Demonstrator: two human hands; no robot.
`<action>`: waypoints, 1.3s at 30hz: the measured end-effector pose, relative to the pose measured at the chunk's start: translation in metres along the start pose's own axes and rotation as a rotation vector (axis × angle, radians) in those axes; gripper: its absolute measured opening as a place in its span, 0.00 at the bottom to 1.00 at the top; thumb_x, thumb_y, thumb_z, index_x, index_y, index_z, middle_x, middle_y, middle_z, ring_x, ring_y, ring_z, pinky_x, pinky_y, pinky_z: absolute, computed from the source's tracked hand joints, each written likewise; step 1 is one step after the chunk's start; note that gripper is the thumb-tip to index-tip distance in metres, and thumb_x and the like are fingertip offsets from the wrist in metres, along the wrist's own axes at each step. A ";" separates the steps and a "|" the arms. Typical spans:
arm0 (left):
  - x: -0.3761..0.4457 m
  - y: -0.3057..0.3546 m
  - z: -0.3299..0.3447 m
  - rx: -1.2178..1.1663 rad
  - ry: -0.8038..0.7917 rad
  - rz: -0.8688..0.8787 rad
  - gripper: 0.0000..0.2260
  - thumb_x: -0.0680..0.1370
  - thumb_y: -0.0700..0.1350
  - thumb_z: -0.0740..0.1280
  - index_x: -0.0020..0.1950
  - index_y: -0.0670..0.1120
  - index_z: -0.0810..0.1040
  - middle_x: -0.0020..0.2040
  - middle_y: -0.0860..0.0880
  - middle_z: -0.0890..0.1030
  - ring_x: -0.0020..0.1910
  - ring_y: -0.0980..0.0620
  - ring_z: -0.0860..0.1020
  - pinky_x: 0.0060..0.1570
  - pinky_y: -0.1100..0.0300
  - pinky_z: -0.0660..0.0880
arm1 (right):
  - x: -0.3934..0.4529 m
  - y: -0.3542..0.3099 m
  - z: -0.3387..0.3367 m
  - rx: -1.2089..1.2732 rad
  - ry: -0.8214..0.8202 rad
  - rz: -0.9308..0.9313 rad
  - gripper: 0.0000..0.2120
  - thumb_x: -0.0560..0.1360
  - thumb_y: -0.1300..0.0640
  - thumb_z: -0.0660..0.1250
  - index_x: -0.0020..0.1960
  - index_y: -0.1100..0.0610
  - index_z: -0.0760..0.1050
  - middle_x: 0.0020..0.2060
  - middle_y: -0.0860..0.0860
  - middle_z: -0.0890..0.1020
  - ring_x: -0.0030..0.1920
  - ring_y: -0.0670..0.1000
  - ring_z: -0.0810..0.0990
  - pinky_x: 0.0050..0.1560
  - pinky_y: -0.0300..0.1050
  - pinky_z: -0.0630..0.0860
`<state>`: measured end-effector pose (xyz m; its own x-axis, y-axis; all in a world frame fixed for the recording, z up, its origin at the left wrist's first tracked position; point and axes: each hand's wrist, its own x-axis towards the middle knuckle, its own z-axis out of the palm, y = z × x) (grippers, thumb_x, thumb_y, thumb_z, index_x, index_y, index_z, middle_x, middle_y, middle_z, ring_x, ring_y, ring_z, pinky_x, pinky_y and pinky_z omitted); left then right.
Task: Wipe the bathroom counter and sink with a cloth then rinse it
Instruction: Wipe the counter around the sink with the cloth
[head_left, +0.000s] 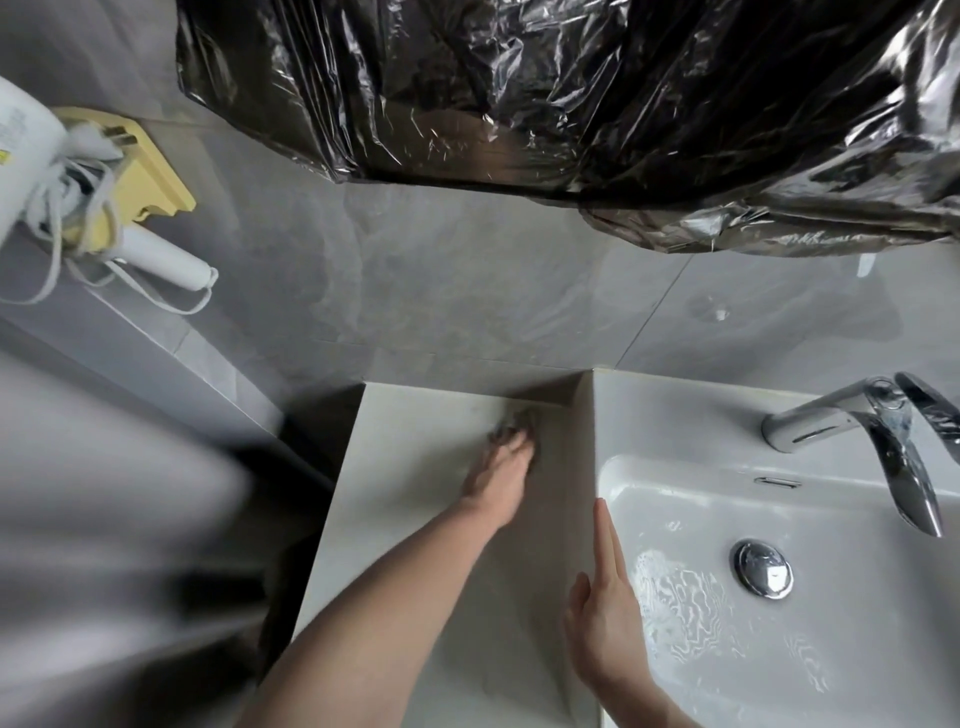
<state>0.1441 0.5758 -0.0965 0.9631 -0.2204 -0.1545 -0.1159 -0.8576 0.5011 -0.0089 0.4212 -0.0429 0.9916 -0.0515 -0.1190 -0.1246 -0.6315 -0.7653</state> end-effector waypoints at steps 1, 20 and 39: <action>0.005 0.007 0.009 0.037 -0.027 0.040 0.34 0.76 0.30 0.63 0.81 0.44 0.61 0.81 0.46 0.61 0.79 0.42 0.63 0.74 0.47 0.68 | 0.000 0.000 0.000 0.002 0.002 0.005 0.42 0.72 0.66 0.56 0.85 0.54 0.50 0.83 0.43 0.53 0.82 0.42 0.53 0.75 0.26 0.53; -0.041 -0.149 -0.082 0.240 0.107 -0.421 0.24 0.79 0.34 0.59 0.74 0.47 0.72 0.73 0.45 0.73 0.65 0.40 0.78 0.63 0.50 0.74 | 0.000 0.000 0.001 -0.055 0.013 0.001 0.47 0.72 0.73 0.59 0.85 0.47 0.46 0.83 0.39 0.52 0.82 0.42 0.55 0.76 0.31 0.57; -0.013 0.020 0.030 0.046 -0.103 0.149 0.30 0.81 0.32 0.56 0.83 0.47 0.58 0.82 0.48 0.61 0.81 0.47 0.59 0.75 0.48 0.67 | 0.001 0.006 0.006 -0.058 0.065 -0.051 0.38 0.77 0.65 0.54 0.85 0.52 0.50 0.83 0.45 0.55 0.82 0.44 0.56 0.77 0.30 0.53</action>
<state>0.1217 0.5474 -0.1104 0.9048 -0.3908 -0.1693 -0.2683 -0.8317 0.4861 -0.0091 0.4220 -0.0515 0.9971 -0.0669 -0.0376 -0.0731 -0.6784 -0.7310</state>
